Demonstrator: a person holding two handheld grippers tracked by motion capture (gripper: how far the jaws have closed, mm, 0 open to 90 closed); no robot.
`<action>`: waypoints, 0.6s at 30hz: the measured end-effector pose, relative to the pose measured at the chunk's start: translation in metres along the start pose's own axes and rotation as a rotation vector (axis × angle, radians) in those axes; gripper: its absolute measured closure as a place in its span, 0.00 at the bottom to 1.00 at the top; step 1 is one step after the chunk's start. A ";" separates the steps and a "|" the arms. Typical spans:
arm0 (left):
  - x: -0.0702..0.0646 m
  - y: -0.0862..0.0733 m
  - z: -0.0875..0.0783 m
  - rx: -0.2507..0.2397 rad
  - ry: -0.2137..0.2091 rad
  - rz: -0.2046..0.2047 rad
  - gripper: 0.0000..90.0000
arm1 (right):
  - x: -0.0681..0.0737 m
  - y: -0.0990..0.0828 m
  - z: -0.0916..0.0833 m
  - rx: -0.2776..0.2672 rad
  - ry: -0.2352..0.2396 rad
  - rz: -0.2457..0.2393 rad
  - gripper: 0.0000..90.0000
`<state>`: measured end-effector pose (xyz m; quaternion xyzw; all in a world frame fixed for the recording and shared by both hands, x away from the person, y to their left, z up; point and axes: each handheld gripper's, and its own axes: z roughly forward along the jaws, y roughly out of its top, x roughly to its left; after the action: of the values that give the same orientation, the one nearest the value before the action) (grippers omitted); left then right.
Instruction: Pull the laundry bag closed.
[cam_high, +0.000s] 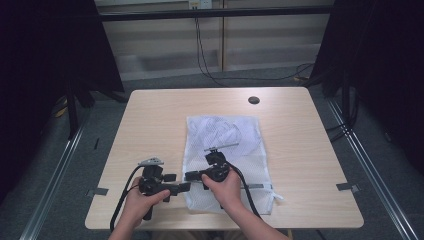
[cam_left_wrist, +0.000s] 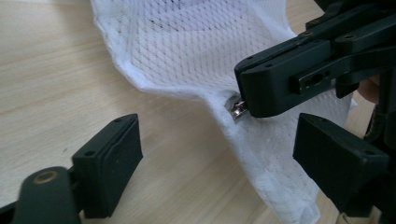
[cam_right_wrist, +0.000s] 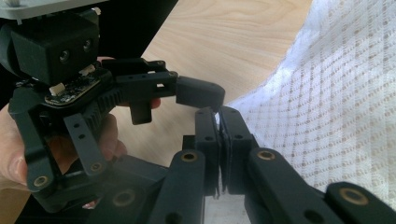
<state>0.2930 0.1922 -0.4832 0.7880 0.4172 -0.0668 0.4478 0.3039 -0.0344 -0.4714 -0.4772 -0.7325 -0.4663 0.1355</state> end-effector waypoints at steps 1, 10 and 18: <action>0.000 0.000 0.001 0.004 -0.005 0.012 0.21 | 0.001 0.000 0.000 0.000 0.002 0.007 0.97; -0.001 0.000 0.007 -0.002 -0.063 0.028 0.36 | 0.001 0.003 -0.007 -0.018 0.001 0.004 0.97; -0.002 0.000 0.013 0.018 -0.101 0.011 0.42 | 0.001 0.004 -0.010 -0.031 -0.002 0.011 0.97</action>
<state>0.2956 0.1809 -0.4898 0.7901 0.3888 -0.1079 0.4615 0.3046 -0.0415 -0.4635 -0.4835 -0.7228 -0.4763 0.1298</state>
